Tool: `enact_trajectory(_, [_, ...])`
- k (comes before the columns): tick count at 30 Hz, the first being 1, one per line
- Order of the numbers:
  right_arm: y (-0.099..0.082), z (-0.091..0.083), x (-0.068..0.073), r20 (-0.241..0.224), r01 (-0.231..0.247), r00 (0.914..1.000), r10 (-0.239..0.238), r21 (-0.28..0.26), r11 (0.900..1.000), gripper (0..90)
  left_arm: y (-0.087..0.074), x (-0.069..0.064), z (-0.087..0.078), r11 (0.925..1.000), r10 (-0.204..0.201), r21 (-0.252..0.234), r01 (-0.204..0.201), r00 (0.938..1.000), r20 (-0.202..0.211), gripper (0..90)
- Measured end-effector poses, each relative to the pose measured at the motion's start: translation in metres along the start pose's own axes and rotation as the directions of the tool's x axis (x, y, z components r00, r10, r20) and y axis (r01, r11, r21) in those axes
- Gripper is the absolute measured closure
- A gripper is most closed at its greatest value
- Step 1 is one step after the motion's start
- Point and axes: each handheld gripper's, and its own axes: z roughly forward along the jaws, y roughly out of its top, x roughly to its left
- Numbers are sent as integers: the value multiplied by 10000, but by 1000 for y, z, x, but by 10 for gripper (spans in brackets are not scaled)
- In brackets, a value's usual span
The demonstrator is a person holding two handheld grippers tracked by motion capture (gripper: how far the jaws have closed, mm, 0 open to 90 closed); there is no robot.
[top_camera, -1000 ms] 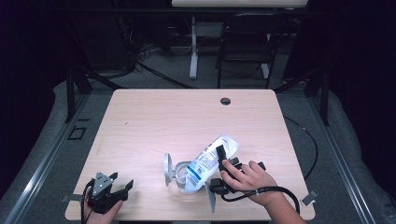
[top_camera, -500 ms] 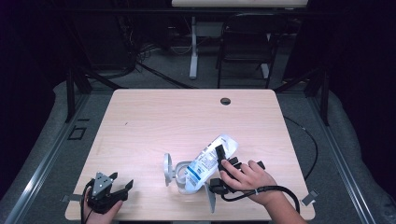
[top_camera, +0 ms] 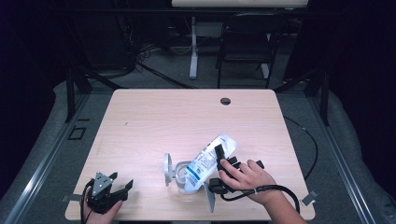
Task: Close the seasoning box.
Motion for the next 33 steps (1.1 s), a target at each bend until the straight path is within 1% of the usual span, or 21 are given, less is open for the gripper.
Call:
enact_trajectory(13, [0,-1,-1,-27,176,9998,-176,59,9998,690,0,0,0,10000,35,-4,-35,10000,1,315])
enact_trajectory(19, [0,-1,-1,-39,154,9999,-154,66,9999,691,0,0,0,10000,88,14,-88,10000,18,315])
enact_trajectory(29, [0,-1,-1,-26,166,9999,-166,91,9998,693,0,0,0,10000,60,2,-60,10000,5,315])
enact_trajectory(33, [0,-1,-1,-41,117,9999,-116,20,9999,694,0,0,0,10000,47,16,-47,10000,-7,315])
